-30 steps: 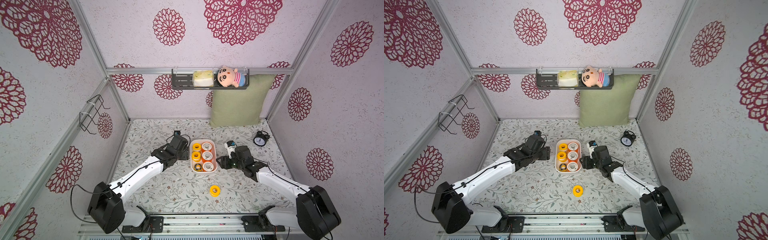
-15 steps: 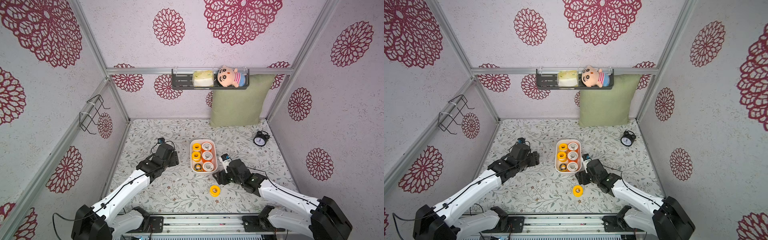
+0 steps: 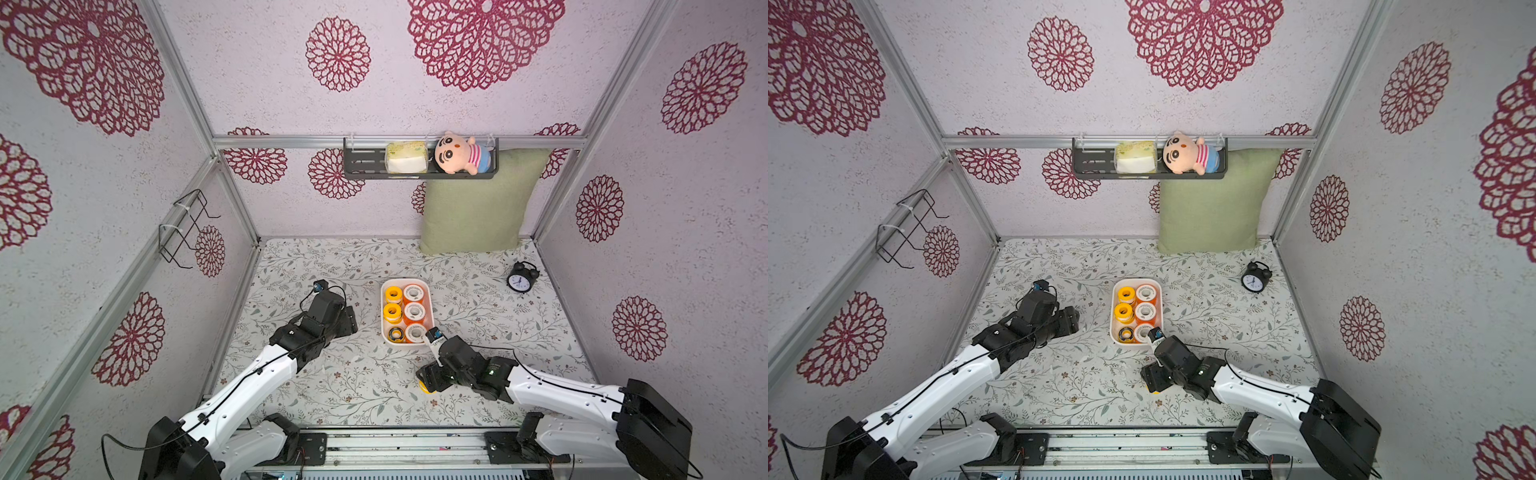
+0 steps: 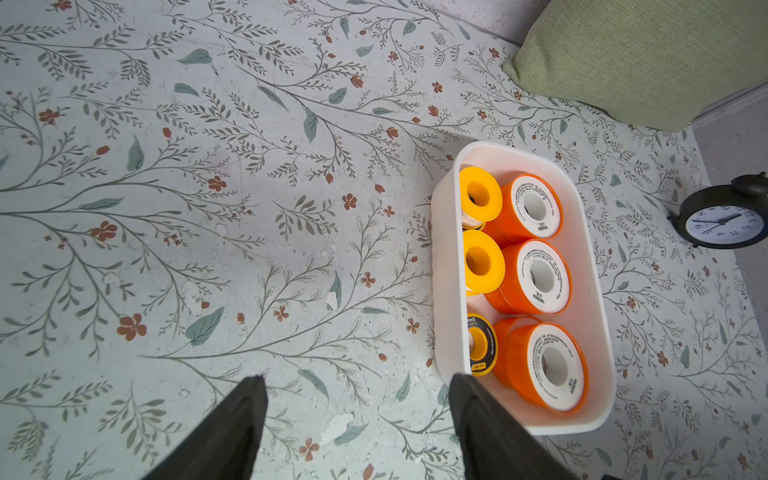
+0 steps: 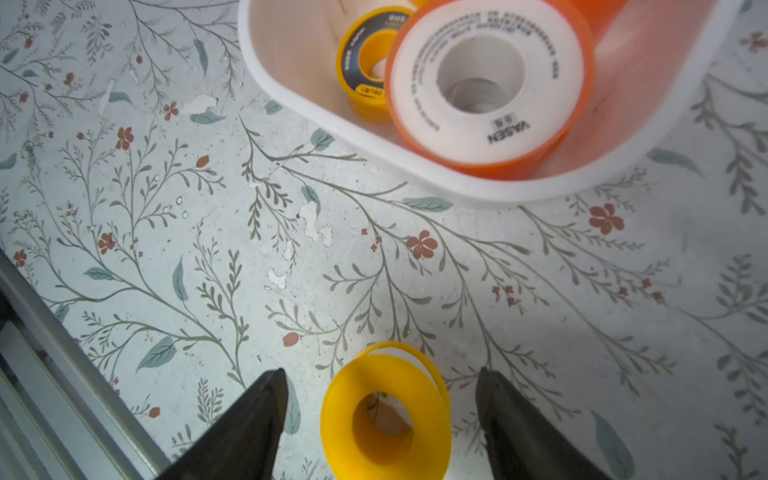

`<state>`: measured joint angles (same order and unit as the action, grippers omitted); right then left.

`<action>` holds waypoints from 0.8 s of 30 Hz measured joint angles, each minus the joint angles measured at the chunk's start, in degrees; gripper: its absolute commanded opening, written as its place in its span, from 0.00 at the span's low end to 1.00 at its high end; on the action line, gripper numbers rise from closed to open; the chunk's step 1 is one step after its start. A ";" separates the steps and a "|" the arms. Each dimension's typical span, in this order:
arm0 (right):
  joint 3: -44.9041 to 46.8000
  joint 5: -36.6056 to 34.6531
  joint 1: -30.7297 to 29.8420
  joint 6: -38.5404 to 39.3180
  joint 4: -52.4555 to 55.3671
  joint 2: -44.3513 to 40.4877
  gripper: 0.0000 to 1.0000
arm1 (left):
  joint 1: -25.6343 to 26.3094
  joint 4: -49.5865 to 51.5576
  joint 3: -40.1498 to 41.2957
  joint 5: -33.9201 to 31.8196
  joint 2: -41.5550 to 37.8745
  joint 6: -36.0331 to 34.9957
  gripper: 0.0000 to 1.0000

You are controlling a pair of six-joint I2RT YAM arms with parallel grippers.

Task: Put the sealing tape into the storage box
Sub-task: Pick up the sealing tape at the center of the board.

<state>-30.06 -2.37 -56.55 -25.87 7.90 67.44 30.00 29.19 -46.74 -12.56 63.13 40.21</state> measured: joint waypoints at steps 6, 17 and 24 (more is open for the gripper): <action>-0.02 -2.27 -3.04 -1.60 0.22 3.04 0.79 | 0.00 -0.11 0.85 0.52 -0.66 0.55 0.77; -0.02 -6.03 -5.53 -3.69 1.99 4.26 0.79 | 0.00 -0.24 1.79 1.14 -1.64 1.20 0.76; -0.02 -6.58 -6.27 -4.17 2.64 5.07 0.76 | 0.00 -0.24 1.79 1.33 -1.64 1.40 0.77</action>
<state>-30.09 -8.95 -62.83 -30.04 10.55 72.51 30.00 28.95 -44.95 -11.22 61.49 41.60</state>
